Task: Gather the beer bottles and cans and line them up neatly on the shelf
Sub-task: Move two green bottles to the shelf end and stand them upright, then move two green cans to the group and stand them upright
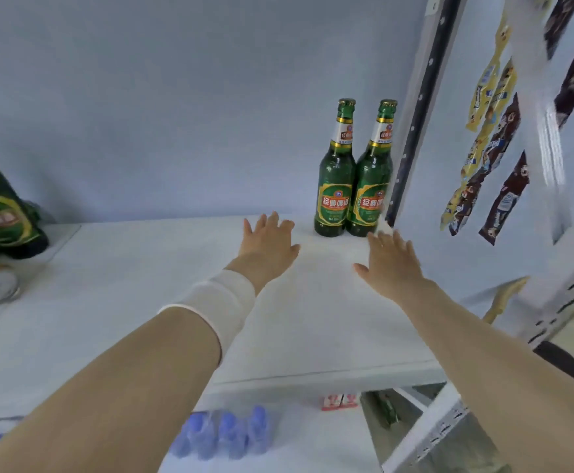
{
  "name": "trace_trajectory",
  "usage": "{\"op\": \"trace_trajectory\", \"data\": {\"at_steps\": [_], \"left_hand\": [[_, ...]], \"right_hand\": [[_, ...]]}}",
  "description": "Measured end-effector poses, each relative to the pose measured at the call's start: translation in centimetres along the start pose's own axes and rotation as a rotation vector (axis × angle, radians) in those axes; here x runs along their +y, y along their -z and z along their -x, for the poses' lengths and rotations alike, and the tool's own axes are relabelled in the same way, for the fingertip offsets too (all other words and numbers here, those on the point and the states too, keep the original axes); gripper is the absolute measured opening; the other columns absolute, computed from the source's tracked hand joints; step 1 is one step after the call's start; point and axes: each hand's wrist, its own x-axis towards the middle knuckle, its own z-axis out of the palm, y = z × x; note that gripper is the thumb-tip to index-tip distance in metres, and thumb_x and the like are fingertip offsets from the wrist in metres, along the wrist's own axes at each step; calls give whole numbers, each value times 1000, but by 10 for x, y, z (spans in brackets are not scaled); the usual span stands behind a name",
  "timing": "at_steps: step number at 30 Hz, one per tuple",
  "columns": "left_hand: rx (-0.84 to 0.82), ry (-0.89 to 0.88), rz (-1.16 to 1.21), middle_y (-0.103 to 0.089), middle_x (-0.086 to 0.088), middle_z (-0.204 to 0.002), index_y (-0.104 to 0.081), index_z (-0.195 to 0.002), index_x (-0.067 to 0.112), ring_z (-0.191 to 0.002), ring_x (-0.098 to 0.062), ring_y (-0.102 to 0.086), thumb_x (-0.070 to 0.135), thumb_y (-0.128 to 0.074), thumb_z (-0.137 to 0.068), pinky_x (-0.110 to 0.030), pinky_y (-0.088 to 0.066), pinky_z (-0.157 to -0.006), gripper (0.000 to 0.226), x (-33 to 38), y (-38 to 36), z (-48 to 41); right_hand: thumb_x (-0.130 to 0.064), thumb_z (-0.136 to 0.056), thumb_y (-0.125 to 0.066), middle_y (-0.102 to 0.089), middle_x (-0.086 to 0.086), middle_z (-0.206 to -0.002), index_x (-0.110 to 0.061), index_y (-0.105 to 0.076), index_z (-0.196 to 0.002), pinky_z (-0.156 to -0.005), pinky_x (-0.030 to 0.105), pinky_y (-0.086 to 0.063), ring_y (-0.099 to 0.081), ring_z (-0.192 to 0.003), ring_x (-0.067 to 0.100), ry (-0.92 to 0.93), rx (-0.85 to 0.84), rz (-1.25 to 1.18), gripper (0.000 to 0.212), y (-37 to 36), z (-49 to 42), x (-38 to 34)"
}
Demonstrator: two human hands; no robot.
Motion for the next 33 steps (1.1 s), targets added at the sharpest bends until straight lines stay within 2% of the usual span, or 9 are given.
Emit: {"op": "trace_trajectory", "data": {"at_steps": [3,7,9,12,16,24,29,33], "left_hand": [[-50,48,-52,-12,-12,-156,-25,-143,18,-145,-29,-9,37,-36,-96,-53,-5,-116,53,-13,2,57],[-51,126,-51,-22,-11,-153,-26,-143,16,-142,-28,-18,36,-37,-95,-48,-9,-116,53,-44,18,120],[-39,169,-36,-29,-10,-150,-28,-142,16,-139,-28,-26,36,-38,-95,-45,-14,-116,52,-65,27,150],[-7,226,-1,-43,-9,-140,-34,-139,16,-128,-28,-42,35,-40,-94,-39,-29,-107,49,-99,38,190],[6,295,9,-48,-8,-135,-35,-136,16,-122,-28,-47,34,-41,-94,-38,-36,-99,46,-159,55,245],[-4,415,11,-49,-8,-132,-38,-133,16,-120,-28,-48,36,-41,-94,-38,-38,-96,44,-318,61,345],[88,586,257,-48,-11,-132,-35,-134,15,-119,-31,-49,41,-45,-92,-42,-41,-93,50,-385,40,340],[301,790,562,-41,-16,-135,-28,-135,9,-124,-35,-42,45,-56,-84,-43,-36,-99,68,-437,32,300]], "right_hand": [[-44,-91,-44,-32,15,-147,-8,-29,-140,-113,49,-23,-19,-141,36,69,-55,14,63,4,37,-25],[-43,-93,-41,-32,14,-148,-8,-28,-141,-115,47,-20,-14,-143,36,179,-76,4,61,12,77,-72],[-43,-94,-40,-30,15,-149,-7,-26,-142,-115,47,-19,-14,-143,36,240,-92,-8,62,21,94,-104],[-43,-94,-40,-37,16,-144,-7,-30,-141,-111,44,-28,-28,-137,33,343,-89,-23,60,32,116,-157],[-40,-95,-40,-43,12,-139,-9,-35,-138,-99,39,-40,-43,-125,29,459,-82,-75,54,46,144,-244],[-39,-94,-40,-45,10,-136,-11,-39,-135,-96,40,-40,-43,-124,29,617,-77,-106,50,31,188,-439],[-41,-90,-50,-46,12,-133,-12,-38,-134,-92,40,-42,-45,-120,30,593,-1,-176,54,17,175,-489],[-42,-80,-66,-42,13,-136,-13,-34,-137,-93,38,-41,-42,-124,29,508,59,-354,72,14,122,-504]]}}
